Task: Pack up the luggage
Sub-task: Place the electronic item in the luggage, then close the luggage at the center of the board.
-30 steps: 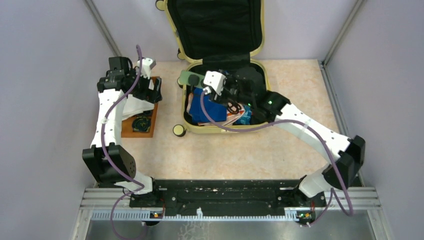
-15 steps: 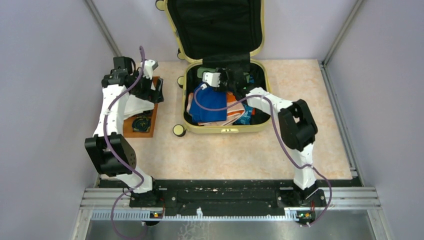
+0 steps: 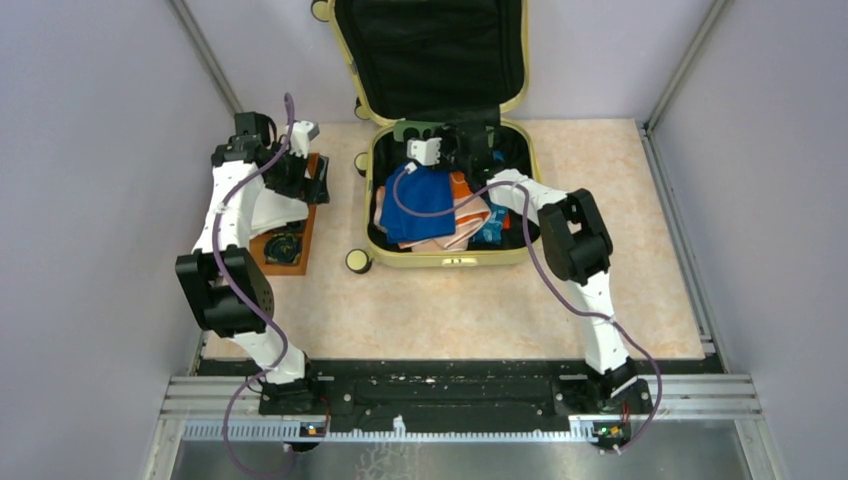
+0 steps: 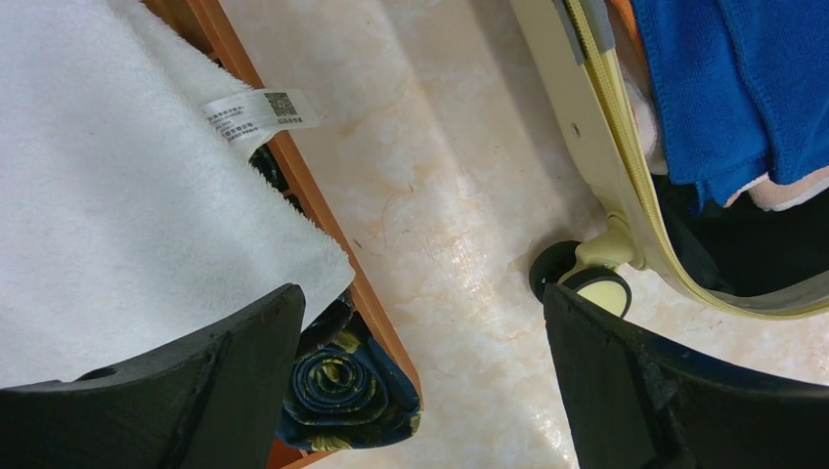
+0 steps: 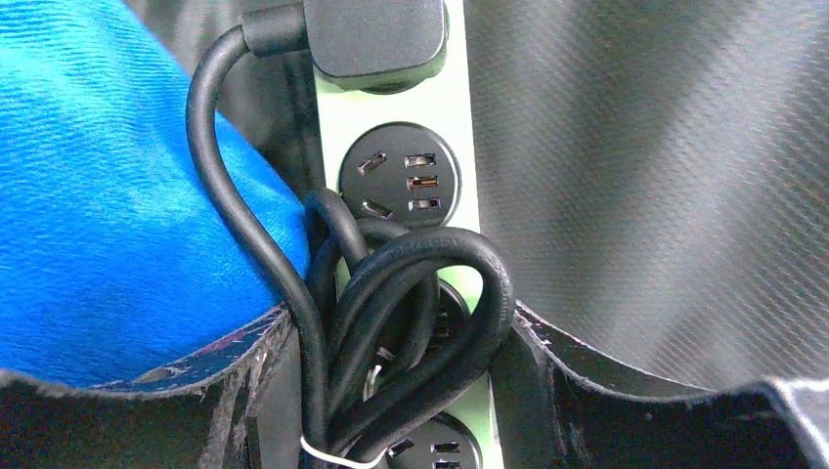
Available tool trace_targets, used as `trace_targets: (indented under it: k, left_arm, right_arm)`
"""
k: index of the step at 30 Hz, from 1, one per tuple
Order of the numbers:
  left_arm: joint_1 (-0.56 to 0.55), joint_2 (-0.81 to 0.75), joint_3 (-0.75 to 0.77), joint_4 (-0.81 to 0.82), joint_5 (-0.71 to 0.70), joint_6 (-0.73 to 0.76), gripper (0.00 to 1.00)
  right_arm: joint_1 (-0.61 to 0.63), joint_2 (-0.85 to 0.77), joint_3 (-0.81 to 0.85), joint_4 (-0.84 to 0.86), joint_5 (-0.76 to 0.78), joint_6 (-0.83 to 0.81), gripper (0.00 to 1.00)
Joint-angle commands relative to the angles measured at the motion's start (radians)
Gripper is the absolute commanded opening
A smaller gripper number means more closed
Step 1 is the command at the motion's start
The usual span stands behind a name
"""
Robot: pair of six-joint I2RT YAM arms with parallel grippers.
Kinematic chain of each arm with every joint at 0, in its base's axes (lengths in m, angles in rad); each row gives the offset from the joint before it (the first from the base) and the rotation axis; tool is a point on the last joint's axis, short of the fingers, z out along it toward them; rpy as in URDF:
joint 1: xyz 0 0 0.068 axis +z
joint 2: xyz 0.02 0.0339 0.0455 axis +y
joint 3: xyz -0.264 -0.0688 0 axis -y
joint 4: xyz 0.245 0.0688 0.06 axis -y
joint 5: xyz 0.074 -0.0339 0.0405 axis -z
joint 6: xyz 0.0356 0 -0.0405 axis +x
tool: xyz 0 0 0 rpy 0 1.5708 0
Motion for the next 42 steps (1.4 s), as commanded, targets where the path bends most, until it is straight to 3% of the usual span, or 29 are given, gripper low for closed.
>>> trace_targets:
  k: [1,5,8,9,10,12,13,22,26,33,38,42]
  left_arm:
    - [0.005,0.020,0.045,0.015,0.009,-0.011,0.98]
    - [0.006,0.025,0.048,0.013,0.014,-0.010,0.98]
    - [0.005,0.021,0.051,0.007,0.015,-0.007,0.98]
    - [0.005,0.018,0.052,0.007,0.014,-0.006,0.98]
    - [0.005,0.015,0.051,0.006,0.014,-0.005,0.98]
    - [0.006,0.008,0.050,0.003,0.010,-0.003,0.98]
    - [0.005,0.005,0.050,0.001,0.009,-0.002,0.98]
    - [0.006,-0.023,0.030,0.001,0.028,-0.004,0.98]
    - [0.005,-0.030,0.021,0.008,0.033,-0.003,0.98]
    - [0.005,-0.012,0.030,0.017,0.069,-0.015,0.98]
    - [0.004,0.002,0.029,0.021,0.076,-0.018,0.98]
    - [0.004,0.003,0.027,0.028,0.074,-0.016,0.98]
  right_arm:
    - [-0.007,0.019,0.042,0.053,-0.097,0.038,0.00]
    - [-0.009,0.009,0.036,-0.086,-0.164,0.088,0.00]
    - [-0.015,-0.028,0.030,-0.175,-0.228,0.136,0.16]
    - [-0.018,-0.040,0.030,-0.192,-0.243,0.155,0.25]
    - [-0.021,-0.049,0.030,-0.203,-0.252,0.171,0.44]
    - [-0.028,-0.071,0.038,-0.223,-0.252,0.192,0.94]
    - [-0.034,-0.081,0.044,-0.224,-0.250,0.216,0.98]
    - [-0.082,-0.255,0.027,-0.239,-0.237,0.493,0.99]
    - [-0.138,-0.299,0.007,-0.253,-0.239,0.701,0.99]
    - [-0.279,-0.343,-0.031,-0.129,-0.224,1.183,0.99]
    - [-0.337,-0.350,-0.004,0.005,-0.203,1.305,0.98]
    - [-0.374,-0.270,0.154,0.057,-0.228,1.384,0.96]
